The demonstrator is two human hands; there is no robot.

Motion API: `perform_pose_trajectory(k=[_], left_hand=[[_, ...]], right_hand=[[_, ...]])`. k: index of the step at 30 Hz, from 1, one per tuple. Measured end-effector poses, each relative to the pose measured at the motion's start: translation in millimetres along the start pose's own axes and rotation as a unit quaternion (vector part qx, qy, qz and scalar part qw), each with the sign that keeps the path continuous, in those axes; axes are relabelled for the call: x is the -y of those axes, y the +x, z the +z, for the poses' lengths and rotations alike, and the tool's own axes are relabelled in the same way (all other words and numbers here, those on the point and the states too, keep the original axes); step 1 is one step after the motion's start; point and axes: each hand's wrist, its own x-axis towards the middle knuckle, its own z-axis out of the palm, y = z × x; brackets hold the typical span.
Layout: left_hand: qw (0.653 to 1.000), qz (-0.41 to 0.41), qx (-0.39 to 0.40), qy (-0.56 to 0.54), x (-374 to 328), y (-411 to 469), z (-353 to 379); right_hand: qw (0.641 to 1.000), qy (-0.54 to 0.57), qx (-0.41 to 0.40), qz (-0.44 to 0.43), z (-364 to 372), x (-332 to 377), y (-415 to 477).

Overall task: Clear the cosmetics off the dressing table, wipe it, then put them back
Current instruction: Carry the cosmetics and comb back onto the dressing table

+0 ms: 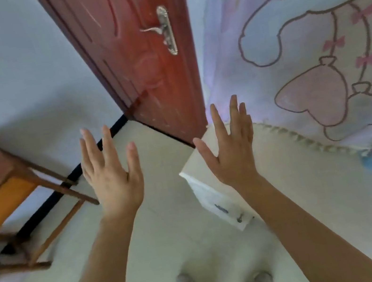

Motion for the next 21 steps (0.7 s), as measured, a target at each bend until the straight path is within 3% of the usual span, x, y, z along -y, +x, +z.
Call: perform_pose_trajectory(k=[8,15,21], left_hand=[[0.987,-0.089,-0.083,0.106,203,-20,-149],[0.969,-0.139,-0.111,0.171,399,-23,-275],[0.964,-0.171,-0.121,0.165,506,-7,-338]], right_hand=[[0.982,0.082,0.064,-0.156,112,232,-11],[0.957,0.079,0.129,-0.247,222,451,-49],[0.941,0.088,0.157,-0.286,278,567,-59]])
